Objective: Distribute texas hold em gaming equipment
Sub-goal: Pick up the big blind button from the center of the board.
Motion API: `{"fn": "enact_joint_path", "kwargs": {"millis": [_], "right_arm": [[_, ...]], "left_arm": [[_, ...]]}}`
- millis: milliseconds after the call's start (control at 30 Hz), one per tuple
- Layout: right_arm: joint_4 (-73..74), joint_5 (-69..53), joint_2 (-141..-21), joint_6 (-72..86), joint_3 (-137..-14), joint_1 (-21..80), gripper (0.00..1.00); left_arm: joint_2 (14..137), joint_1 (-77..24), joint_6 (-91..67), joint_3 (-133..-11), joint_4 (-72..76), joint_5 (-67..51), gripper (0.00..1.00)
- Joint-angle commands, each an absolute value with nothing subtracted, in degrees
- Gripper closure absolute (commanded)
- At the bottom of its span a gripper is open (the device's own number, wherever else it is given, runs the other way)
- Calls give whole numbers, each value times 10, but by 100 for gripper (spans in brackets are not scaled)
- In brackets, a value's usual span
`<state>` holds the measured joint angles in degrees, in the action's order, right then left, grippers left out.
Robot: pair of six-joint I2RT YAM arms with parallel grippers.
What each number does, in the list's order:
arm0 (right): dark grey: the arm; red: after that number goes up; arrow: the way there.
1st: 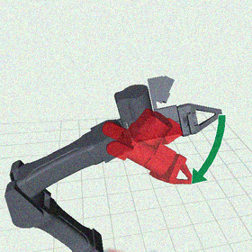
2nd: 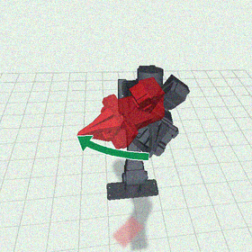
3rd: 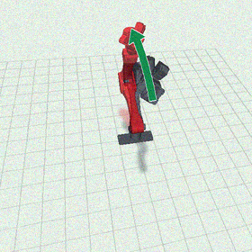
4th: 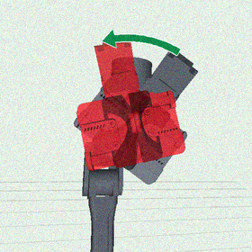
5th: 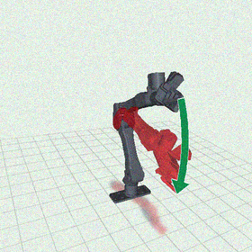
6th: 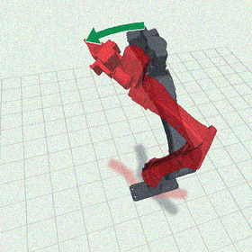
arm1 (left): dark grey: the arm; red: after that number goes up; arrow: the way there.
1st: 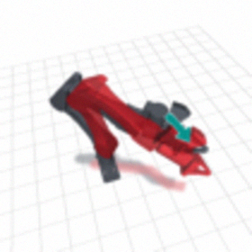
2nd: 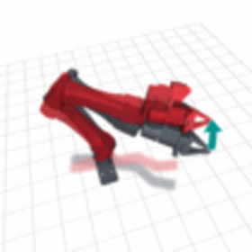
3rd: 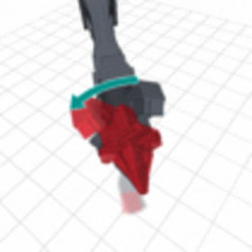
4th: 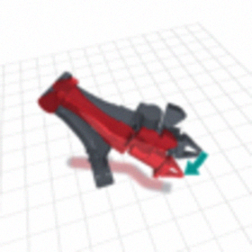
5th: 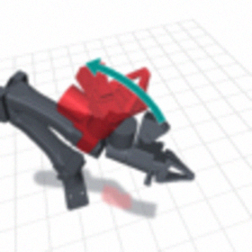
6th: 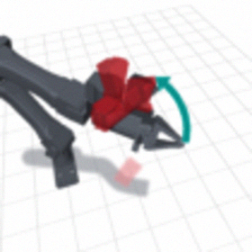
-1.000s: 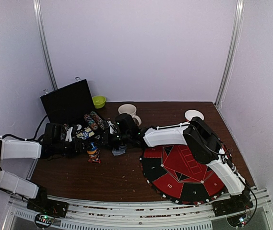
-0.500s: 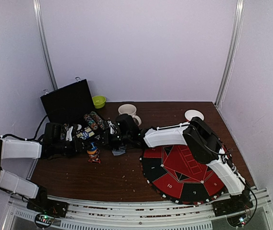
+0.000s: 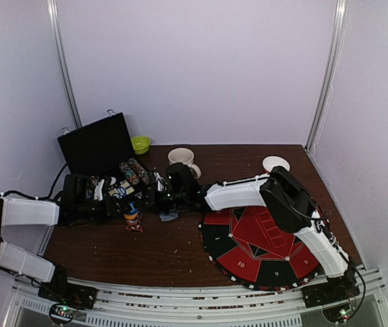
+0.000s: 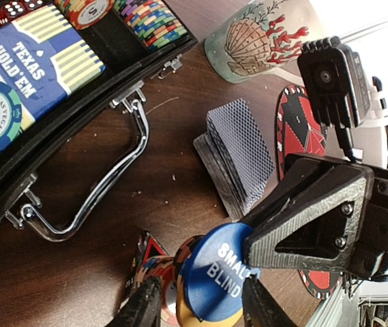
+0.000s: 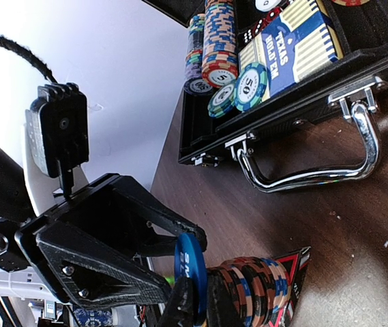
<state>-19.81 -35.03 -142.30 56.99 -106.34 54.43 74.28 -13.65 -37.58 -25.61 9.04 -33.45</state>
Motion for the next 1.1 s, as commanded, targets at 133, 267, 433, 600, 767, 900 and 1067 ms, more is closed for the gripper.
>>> {"fn": "enact_joint_path", "kwargs": {"millis": [133,267,433,600,767,900,1067], "right_arm": [[-147,-345,-1436,562,-1044,540,100],[-149,-346,-1438,563,-1043,540,100],[-154,-350,-1441,567,-1043,537,100],[-156,-352,-1446,571,-1044,536,100],[-156,-354,-1448,570,-1042,538,100],[-157,-354,-1450,571,-1043,537,100],[-156,-355,-1451,571,-1043,539,100]], "left_arm": [[756,-133,-369,-259,126,-355,58],[766,-133,-375,-261,137,-369,63],[761,-133,-378,-262,138,-375,69],[756,-132,-378,-262,135,-373,79],[763,-132,-372,-262,128,-380,91],[762,-132,-365,-267,115,-382,100],[755,-132,-349,-276,90,-380,100]]}}
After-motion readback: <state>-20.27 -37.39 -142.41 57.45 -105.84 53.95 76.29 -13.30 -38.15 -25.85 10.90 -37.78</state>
